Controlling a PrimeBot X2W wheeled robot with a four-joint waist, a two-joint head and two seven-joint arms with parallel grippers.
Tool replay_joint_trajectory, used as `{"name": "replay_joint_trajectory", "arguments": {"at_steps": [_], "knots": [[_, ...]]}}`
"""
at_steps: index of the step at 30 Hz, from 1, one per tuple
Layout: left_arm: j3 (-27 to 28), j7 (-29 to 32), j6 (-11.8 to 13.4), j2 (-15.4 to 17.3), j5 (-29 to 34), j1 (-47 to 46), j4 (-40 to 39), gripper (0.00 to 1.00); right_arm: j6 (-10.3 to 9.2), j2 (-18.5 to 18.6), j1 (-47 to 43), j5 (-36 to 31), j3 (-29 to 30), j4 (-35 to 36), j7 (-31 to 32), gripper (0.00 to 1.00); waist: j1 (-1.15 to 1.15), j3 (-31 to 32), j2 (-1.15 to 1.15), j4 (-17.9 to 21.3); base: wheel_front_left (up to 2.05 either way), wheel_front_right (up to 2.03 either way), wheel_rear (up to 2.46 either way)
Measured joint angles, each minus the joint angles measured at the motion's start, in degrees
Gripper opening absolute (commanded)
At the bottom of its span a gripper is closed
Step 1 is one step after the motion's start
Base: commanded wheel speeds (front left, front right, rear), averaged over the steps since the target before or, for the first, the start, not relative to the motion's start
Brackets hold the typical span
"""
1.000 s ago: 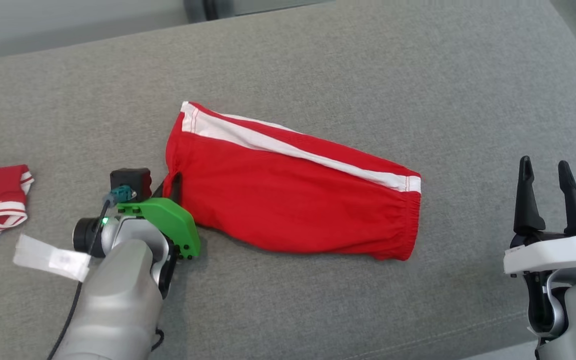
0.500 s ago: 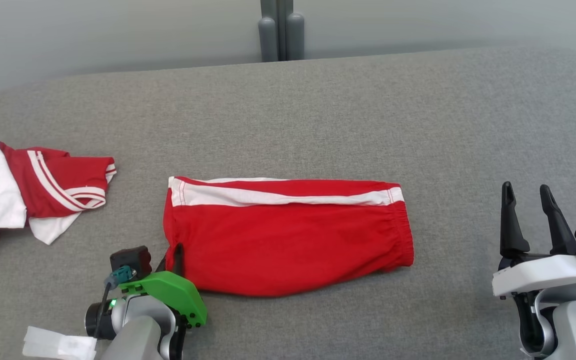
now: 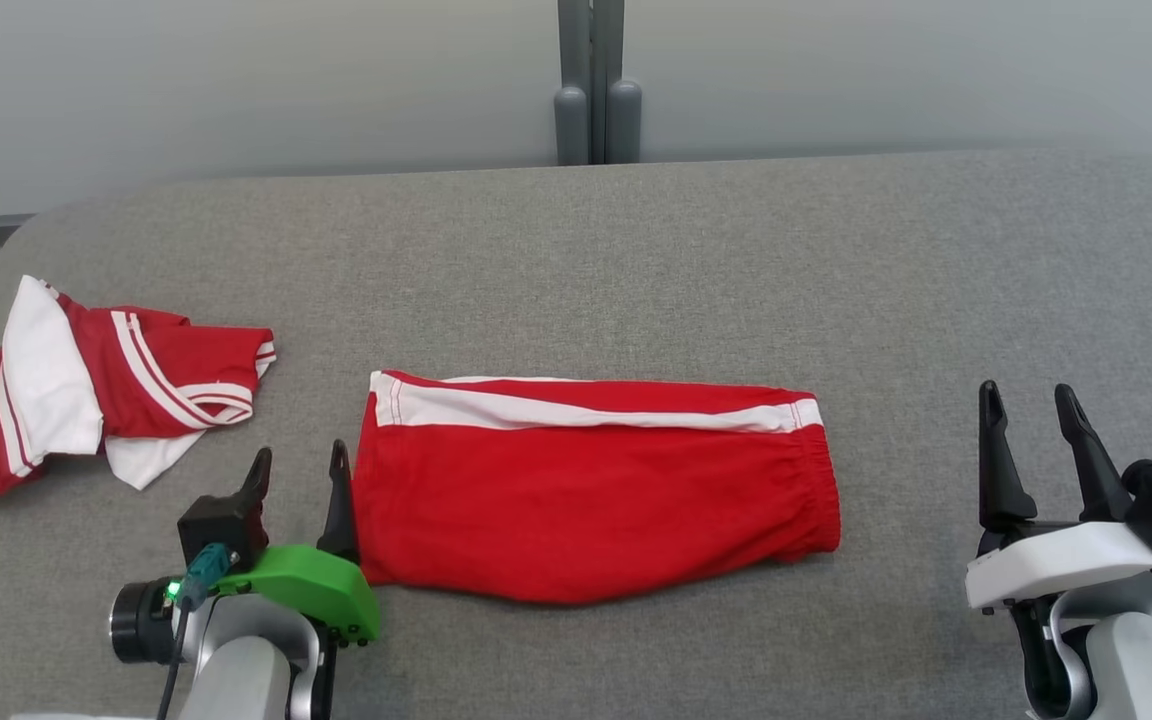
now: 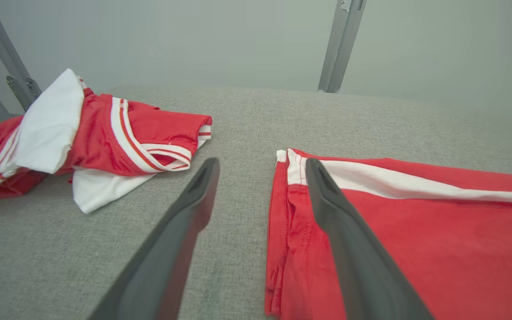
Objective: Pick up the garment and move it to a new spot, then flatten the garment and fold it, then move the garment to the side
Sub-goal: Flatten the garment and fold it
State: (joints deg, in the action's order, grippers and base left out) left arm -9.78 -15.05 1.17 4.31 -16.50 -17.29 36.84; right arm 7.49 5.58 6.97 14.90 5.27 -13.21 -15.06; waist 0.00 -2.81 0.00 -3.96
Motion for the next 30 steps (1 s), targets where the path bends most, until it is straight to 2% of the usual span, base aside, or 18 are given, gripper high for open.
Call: {"name": "replay_joint_trajectory", "arguments": {"at_steps": [9,15,23,30], "knots": [[5.55,0.0,-1.36,-0.59,5.05,6.3,-8.01,1.0,0.0,-0.83,-0.86,-1.54,-0.94,-0.3,0.0,1.0,0.0,1.72,0.0,0.49,0.0,0.0,0.0],[7.25,0.0,-2.21,-1.12,6.64,9.48,-10.11,1.0,0.0,-1.1,-1.52,-1.88,-4.38,-3.12,-0.01,1.0,0.0,1.76,0.0,-0.12,0.0,0.0,0.0],[6.19,0.01,-3.26,-1.37,6.94,9.65,-10.74,1.0,0.0,-1.47,1.85,-1.58,-7.86,-10.71,-0.01,1.0,0.0,0.36,0.0,-3.4,0.0,0.0,0.0],[4.93,0.0,-3.09,-1.42,5.79,9.22,-10.89,1.0,0.0,-2.11,5.23,-2.32,-6.49,-18.75,-0.01,1.0,0.0,-0.97,0.0,-7.02,0.0,0.0,0.0]]}}
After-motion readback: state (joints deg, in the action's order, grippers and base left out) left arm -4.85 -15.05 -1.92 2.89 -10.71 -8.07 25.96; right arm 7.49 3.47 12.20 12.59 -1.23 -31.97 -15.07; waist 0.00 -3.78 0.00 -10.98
